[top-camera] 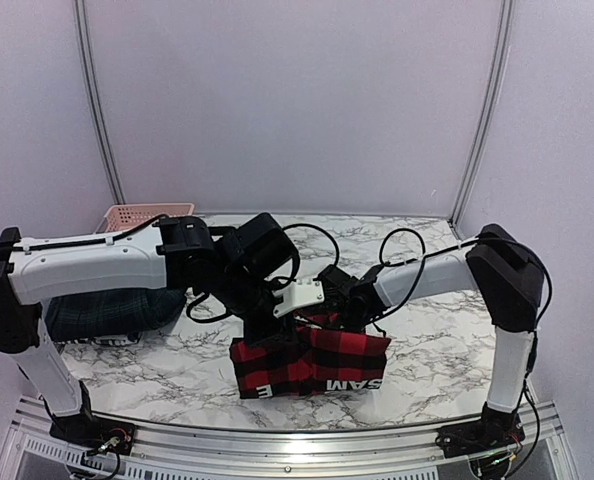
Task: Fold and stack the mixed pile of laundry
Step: Fold the 2/3-rectangle-folded T-shirt at the center of the board, then smooth out the square-folded T-shirt at the center of the board, then pick up the square-folded T-shirt from the center of the board, then pass from the left arm to the right, then turn over the square-folded T-shirt at the center of the board.
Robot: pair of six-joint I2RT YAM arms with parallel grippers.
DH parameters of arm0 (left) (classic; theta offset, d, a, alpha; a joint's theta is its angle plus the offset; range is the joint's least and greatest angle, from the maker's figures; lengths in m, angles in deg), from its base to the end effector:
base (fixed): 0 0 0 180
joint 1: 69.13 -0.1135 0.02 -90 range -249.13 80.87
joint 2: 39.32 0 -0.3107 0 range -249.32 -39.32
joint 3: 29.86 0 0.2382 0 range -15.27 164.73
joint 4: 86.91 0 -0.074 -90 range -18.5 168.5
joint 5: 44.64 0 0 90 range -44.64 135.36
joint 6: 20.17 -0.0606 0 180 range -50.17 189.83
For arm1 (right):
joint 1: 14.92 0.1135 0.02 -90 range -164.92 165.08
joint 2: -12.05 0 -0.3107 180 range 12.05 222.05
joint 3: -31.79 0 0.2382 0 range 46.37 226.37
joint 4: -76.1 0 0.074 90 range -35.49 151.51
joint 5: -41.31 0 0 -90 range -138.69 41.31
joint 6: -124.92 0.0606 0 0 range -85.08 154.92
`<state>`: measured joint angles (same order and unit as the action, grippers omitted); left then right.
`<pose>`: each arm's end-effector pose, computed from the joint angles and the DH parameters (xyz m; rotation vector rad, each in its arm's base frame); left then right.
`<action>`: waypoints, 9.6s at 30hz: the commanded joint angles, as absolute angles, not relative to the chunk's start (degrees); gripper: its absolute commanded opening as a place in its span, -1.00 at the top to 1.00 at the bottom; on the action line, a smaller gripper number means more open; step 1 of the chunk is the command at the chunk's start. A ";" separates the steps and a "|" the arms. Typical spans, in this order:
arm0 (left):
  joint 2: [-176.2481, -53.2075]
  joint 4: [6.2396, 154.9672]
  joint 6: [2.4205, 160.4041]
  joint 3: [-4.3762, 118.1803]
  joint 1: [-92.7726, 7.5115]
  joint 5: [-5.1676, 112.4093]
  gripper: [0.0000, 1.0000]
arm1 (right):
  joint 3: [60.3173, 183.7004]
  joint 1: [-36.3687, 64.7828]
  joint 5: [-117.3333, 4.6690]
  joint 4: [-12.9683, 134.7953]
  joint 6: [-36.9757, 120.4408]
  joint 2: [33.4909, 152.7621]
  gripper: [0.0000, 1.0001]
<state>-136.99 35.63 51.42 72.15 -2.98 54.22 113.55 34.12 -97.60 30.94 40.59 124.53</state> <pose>0.1448 -0.3507 0.3324 1.7737 1.8522 -0.5275 0.2089 0.3104 0.1685 1.1335 -2.4410 -1.2383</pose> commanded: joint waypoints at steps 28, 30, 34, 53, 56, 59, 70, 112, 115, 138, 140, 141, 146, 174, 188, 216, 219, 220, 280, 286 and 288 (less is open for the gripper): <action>-156.64 31.14 35.24 91.26 -20.00 63.14 1.00 | 148.25 17.45 -88.32 20.46 35.71 147.26 0.51; -158.51 31.20 34.16 92.70 -21.31 62.78 1.00 | 147.08 17.46 -88.88 20.79 35.45 146.38 0.52; -162.09 31.23 32.08 95.15 -23.01 62.30 1.00 | 147.19 17.51 -90.26 20.40 35.14 145.92 0.51; -158.53 40.91 46.41 97.67 -30.98 58.31 -0.63 | 153.69 -0.66 -82.20 18.05 42.98 131.90 -0.10; -152.06 44.02 50.28 94.72 -31.89 57.40 -0.98 | 150.50 -2.62 -83.47 19.67 42.18 125.59 -0.20; -144.44 51.26 57.47 87.40 -32.38 53.76 -0.98 | 145.77 -2.94 -85.67 19.58 39.08 120.84 -0.27; -135.17 70.84 90.27 54.48 -34.83 71.70 -0.98 | 119.43 -1.16 -90.95 29.50 35.74 112.63 -0.33; -146.66 79.62 95.74 56.03 -38.32 64.78 -0.52 | 133.93 2.83 -76.62 23.21 39.00 124.46 -0.20; -140.14 78.59 94.82 54.27 -37.45 68.90 -0.80 | 131.85 3.30 -83.19 23.68 41.32 118.77 -0.35; -148.34 111.03 118.25 31.80 -32.70 81.03 -0.98 | 99.33 8.66 -100.59 47.66 54.24 119.78 -0.39; -143.77 105.23 113.56 33.21 -32.91 79.55 -0.98 | 103.34 8.70 -96.42 41.24 50.07 115.13 -0.39; -141.09 99.93 109.85 34.83 -32.85 77.66 -0.98 | 105.42 8.82 -94.24 38.81 48.82 112.16 -0.40; -129.06 74.32 87.18 47.86 -31.32 58.47 -0.98 | 116.89 8.99 -79.06 30.25 43.40 98.63 -0.56; -162.76 71.50 48.94 74.20 -0.93 43.49 -0.29 | 86.38 -1.66 -88.64 44.23 67.22 88.16 -0.95; -168.10 70.21 48.25 79.81 0.13 48.97 0.94 | 80.96 -1.64 -93.39 54.32 74.06 94.76 -0.79; -158.29 82.36 52.71 71.12 0.48 55.53 0.92 | 84.83 5.35 -98.43 79.19 95.55 116.55 -0.05; -157.65 82.83 53.18 70.56 0.48 54.09 0.85 | 85.42 5.69 -98.78 79.35 95.05 118.07 0.48; -157.51 82.80 53.77 70.54 0.48 52.79 0.80 | 85.60 5.73 -99.01 79.04 94.50 118.07 0.67; -103.71 58.24 87.04 35.96 -25.16 35.52 -0.98 | 177.97 43.26 -40.77 -8.57 61.26 157.72 0.93; -100.53 60.53 95.71 34.31 -26.09 33.99 -0.98 | 171.88 42.69 -61.04 12.67 60.87 144.68 0.01; -100.00 61.13 97.06 34.43 -26.32 34.81 -0.98 | 169.48 41.61 -64.19 18.14 60.43 138.96 -0.34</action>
<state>-102.43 59.80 91.46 34.60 -25.62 34.81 171.34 43.34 -48.51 0.80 60.52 150.54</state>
